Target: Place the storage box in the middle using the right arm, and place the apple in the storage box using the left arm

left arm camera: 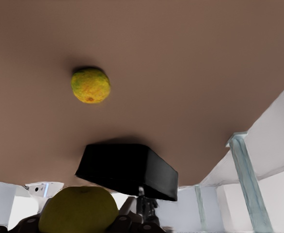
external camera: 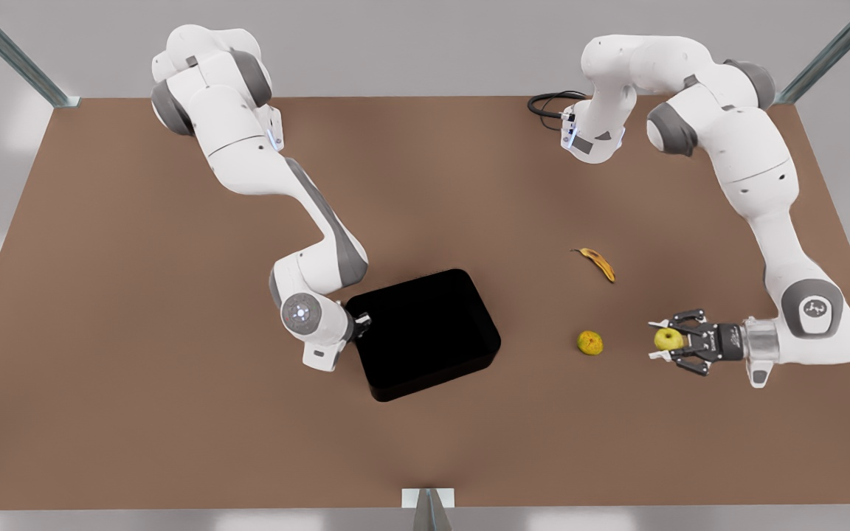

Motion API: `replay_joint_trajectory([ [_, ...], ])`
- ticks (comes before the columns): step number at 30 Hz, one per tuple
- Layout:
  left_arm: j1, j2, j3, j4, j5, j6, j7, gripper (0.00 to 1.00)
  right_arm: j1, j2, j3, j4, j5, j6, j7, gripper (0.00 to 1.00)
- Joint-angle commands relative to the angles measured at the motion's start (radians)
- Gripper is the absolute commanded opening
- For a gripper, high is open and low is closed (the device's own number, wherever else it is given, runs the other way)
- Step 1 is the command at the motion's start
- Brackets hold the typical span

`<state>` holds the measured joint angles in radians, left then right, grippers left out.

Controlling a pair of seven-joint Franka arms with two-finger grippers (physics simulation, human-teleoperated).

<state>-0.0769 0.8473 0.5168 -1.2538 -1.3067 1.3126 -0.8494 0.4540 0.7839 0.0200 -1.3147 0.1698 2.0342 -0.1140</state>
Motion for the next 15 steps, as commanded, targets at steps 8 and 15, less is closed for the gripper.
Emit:
replay_joint_trajectory([
  [8, -0.093, -0.096, -0.320, 0.020, 0.421, 0.250, -0.489, 0.21, -0.052, -0.092, -0.012, 0.005, 0.000, -0.049, 0.005, 1.00],
  [15, -0.148, -0.090, -0.681, 0.054, 0.621, 0.622, -1.007, 0.21, -0.413, -0.678, -0.138, -0.161, -0.227, -0.604, 0.008, 1.00],
])
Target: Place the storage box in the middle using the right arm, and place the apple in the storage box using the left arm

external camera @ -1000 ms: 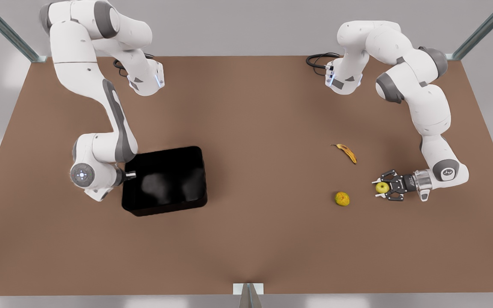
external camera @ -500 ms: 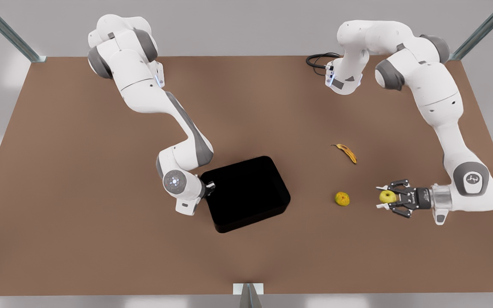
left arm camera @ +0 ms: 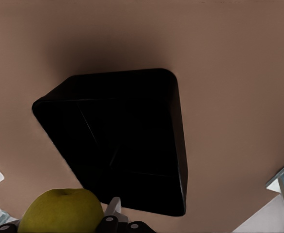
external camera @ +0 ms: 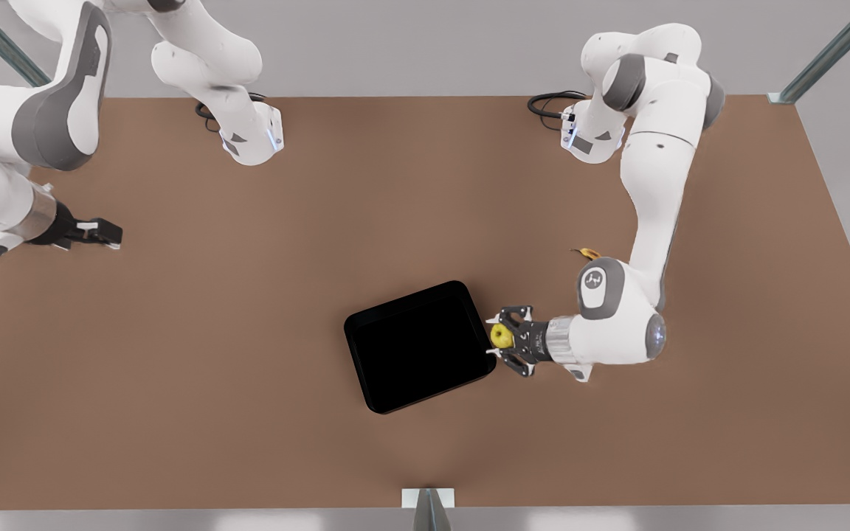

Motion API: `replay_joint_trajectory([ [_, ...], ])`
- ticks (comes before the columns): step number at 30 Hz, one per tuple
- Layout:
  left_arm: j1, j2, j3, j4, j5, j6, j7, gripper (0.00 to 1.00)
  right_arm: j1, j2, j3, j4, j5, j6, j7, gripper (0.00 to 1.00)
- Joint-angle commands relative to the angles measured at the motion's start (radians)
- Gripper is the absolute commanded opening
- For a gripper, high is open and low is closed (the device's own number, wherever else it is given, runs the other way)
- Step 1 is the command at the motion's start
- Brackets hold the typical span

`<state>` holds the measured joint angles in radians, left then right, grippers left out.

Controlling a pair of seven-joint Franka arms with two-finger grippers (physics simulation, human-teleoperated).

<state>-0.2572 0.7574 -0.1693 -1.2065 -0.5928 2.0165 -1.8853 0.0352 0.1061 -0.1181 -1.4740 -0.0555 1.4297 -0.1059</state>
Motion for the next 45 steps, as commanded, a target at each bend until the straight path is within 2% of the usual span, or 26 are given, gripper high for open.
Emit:
replay_joint_trajectory([
  [1, -0.010, 0.002, 0.004, 0.002, -0.096, -0.032, 0.003, 0.21, 0.008, 0.000, 0.000, 0.000, -0.001, 0.000, 0.000, 1.00],
  [4, -0.114, 0.020, 0.005, 0.004, -0.099, 0.132, -0.136, 0.21, 0.008, 0.066, 0.005, 0.000, 0.005, -0.005, 0.000, 1.00],
  [8, -0.301, 0.079, 0.011, 0.010, -0.098, 0.430, -0.341, 0.21, 0.008, 0.072, 0.006, 0.000, 0.006, -0.002, 0.000, 1.00],
  [10, -0.332, 0.109, 0.014, 0.005, -0.087, 0.464, -0.328, 0.22, 0.008, 0.076, 0.008, 0.000, 0.006, -0.002, -0.002, 1.00],
  [13, -0.333, 0.117, 0.013, -0.005, -0.035, 0.432, -0.325, 0.46, 0.008, 0.078, 0.008, 0.000, 0.008, 0.000, -0.005, 1.00],
  [14, -0.333, 0.112, 0.014, -0.008, -0.019, 0.387, -0.324, 0.92, 0.008, 0.078, 0.008, 0.000, 0.006, 0.000, -0.005, 1.00],
  [15, -0.333, 0.114, 0.014, -0.008, -0.007, 0.381, -0.327, 1.00, 0.008, 0.078, 0.008, 0.000, 0.008, 0.000, -0.005, 1.00],
  [22, -0.382, 0.120, 0.014, -0.001, 0.033, 0.396, -0.311, 1.00, 0.008, 0.078, 0.008, 0.000, 0.008, 0.000, -0.005, 1.00],
  [24, -0.327, 0.079, 0.016, 0.001, 0.083, 0.378, -0.236, 1.00, 0.008, 0.078, 0.008, 0.000, 0.006, 0.002, -0.008, 1.00],
  [25, -0.248, 0.025, 0.017, 0.001, 0.090, 0.345, -0.232, 1.00, 0.008, 0.076, 0.008, 0.000, 0.006, 0.002, -0.008, 1.00],
  [26, -0.171, -0.036, 0.020, 0.001, 0.093, 0.222, -0.165, 1.00, 0.008, 0.076, 0.008, 0.000, 0.006, 0.002, -0.009, 1.00],
  [28, -0.166, -0.144, 0.128, -0.030, 0.097, 0.015, 0.122, 1.00, 0.008, 0.076, 0.008, 0.000, 0.006, 0.002, -0.009, 1.00],
  [29, -0.166, -0.190, 0.272, -0.031, 0.097, -0.185, 0.385, 1.00, 0.008, 0.075, 0.008, 0.000, 0.006, 0.002, -0.009, 1.00],
  [30, -0.166, -0.233, 0.392, -0.024, 0.125, -0.277, 0.576, 1.00, 0.008, 0.073, 0.008, 0.000, 0.006, 0.002, -0.008, 1.00],
  [31, -0.166, -0.251, 0.407, -0.021, 0.235, -0.329, 0.910, 1.00, 0.008, 0.073, 0.008, 0.000, 0.006, 0.002, -0.009, 1.00],
  [32, -0.117, -0.277, 0.431, -0.008, 0.246, -0.386, 1.150, 1.00, 0.008, 0.073, 0.008, 0.000, 0.006, 0.002, -0.009, 1.00],
  [33, -0.108, -0.287, 0.531, 0.008, 0.240, -0.424, 1.141, 1.00, 0.008, 0.073, 0.008, 0.000, 0.006, 0.002, -0.009, 1.00],
  [34, -0.021, -0.340, 0.501, -0.002, 0.235, -0.423, 1.205, 1.00, 0.008, 0.073, 0.008, 0.000, 0.006, 0.002, -0.009, 1.00],
  [35, 0.045, -0.444, 0.427, -0.083, 0.290, -0.418, 1.425, 1.00, 0.008, 0.070, 0.008, 0.000, 0.006, 0.002, -0.009, 1.00],
  [37, 0.085, -0.697, 0.263, -0.348, 0.563, -0.391, 1.780, 1.00, 0.008, 0.067, 0.008, 0.003, 0.006, 0.002, -0.009, 1.00],
  [38, 0.121, -0.774, 0.189, -0.419, 0.585, -0.404, 1.842, 1.00, 0.008, 0.067, 0.008, 0.000, 0.006, 0.002, -0.009, 1.00],
  [39, 0.156, -0.774, 0.136, -0.412, 0.585, -0.430, 1.862, 1.00, 0.008, 0.067, 0.008, 0.000, 0.006, 0.002, -0.011, 1.00],
  [41, 0.154, -0.511, 0.123, -0.075, 0.574, -0.636, 1.899, 1.00, 0.008, 0.069, 0.008, 0.000, 0.006, 0.002, -0.011, 1.00],
  [42, 0.154, -0.471, 0.103, -0.015, 0.585, -0.654, 1.898, 1.00, 0.008, 0.069, 0.008, 0.000, 0.006, 0.002, -0.011, 1.00],
  [45, 0.153, -0.512, 0.094, -0.111, 0.588, -0.553, 1.882, 1.00, 0.008, 0.069, 0.008, 0.000, 0.006, 0.002, -0.011, 1.00],
])
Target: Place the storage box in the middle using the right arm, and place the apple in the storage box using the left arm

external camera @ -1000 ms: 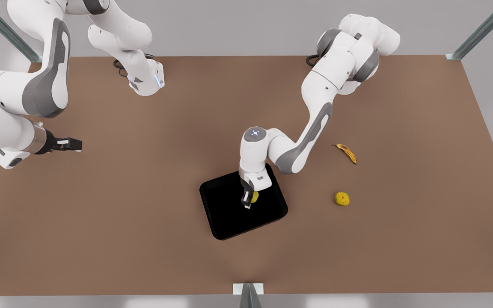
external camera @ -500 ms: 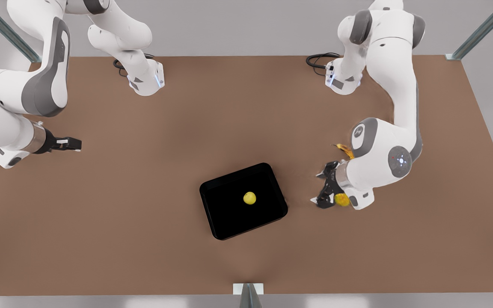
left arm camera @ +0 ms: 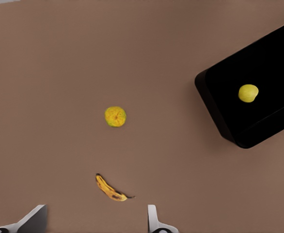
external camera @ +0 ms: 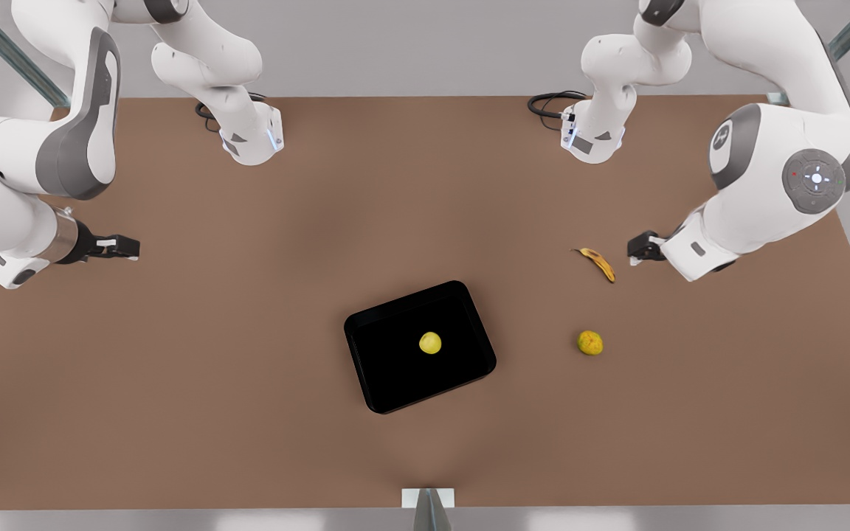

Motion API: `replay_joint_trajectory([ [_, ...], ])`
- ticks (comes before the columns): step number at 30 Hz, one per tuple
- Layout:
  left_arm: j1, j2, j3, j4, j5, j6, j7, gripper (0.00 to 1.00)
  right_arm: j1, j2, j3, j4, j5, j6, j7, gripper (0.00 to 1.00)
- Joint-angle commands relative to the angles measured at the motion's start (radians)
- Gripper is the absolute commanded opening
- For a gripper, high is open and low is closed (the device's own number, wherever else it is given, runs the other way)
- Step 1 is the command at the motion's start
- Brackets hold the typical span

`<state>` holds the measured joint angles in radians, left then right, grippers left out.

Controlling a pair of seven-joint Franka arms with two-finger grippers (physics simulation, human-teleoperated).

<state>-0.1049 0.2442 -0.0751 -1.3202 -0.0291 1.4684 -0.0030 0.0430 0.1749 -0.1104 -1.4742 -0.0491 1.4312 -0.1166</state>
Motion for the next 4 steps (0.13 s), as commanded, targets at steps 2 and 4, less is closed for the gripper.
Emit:
replay_joint_trajectory([
  [2, -0.002, -0.003, 0.000, -0.005, 0.029, 0.001, -0.011, 1.00, 0.000, 0.000, 0.000, 0.000, 0.000, 0.000, 0.002, 1.00],
  [4, -0.002, -0.006, -0.002, -0.004, 0.029, 0.003, -0.028, 1.00, 0.000, 0.001, 0.000, 0.000, 0.000, 0.000, 0.000, 1.00],
])
